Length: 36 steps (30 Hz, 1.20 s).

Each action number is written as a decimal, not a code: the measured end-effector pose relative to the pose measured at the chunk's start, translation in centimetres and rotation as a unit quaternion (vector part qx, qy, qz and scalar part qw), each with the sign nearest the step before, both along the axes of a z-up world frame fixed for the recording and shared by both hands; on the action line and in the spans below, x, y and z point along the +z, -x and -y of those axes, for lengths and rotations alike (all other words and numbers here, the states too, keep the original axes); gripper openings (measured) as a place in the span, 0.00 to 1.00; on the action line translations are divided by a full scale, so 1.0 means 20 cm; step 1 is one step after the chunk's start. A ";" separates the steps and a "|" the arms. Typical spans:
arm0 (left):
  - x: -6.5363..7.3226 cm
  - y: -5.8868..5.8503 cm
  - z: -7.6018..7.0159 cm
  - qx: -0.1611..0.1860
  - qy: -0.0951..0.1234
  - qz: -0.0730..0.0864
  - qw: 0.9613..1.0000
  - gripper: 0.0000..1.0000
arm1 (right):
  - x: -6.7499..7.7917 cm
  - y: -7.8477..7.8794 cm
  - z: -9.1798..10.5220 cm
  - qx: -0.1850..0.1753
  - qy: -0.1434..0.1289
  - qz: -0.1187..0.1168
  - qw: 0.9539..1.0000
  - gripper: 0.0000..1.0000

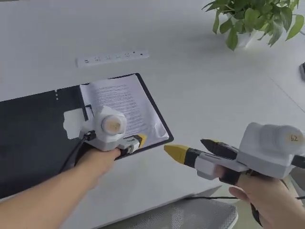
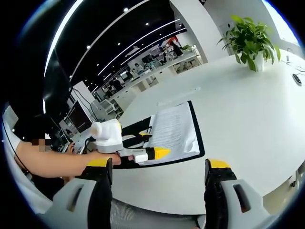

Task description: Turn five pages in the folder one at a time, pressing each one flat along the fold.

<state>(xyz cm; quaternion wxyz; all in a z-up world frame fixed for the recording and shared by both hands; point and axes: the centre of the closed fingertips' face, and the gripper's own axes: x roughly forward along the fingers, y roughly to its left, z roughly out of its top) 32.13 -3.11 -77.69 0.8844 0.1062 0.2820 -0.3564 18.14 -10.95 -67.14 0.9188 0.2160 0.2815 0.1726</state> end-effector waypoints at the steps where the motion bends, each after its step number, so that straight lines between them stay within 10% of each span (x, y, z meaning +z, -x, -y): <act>1: -0.01 -0.01 0.01 -0.003 -0.003 0.000 1.000 0.67 | 0.00 0.00 0.00 0.000 -0.001 0.000 1.000 0.78; 13: -0.12 -0.03 0.06 -0.002 -0.015 -0.017 1.000 0.64 | -0.01 -0.04 0.00 -0.005 -0.011 0.002 1.000 0.76; 25: -0.16 -0.04 0.07 -0.010 -0.019 -0.003 1.000 0.61 | -0.04 -0.06 0.01 -0.007 -0.014 -0.003 1.000 0.73; 36: -0.17 -0.03 0.08 -0.018 -0.021 0.001 1.000 0.40 | -0.08 -0.12 -0.03 0.001 -0.021 -0.005 1.000 0.70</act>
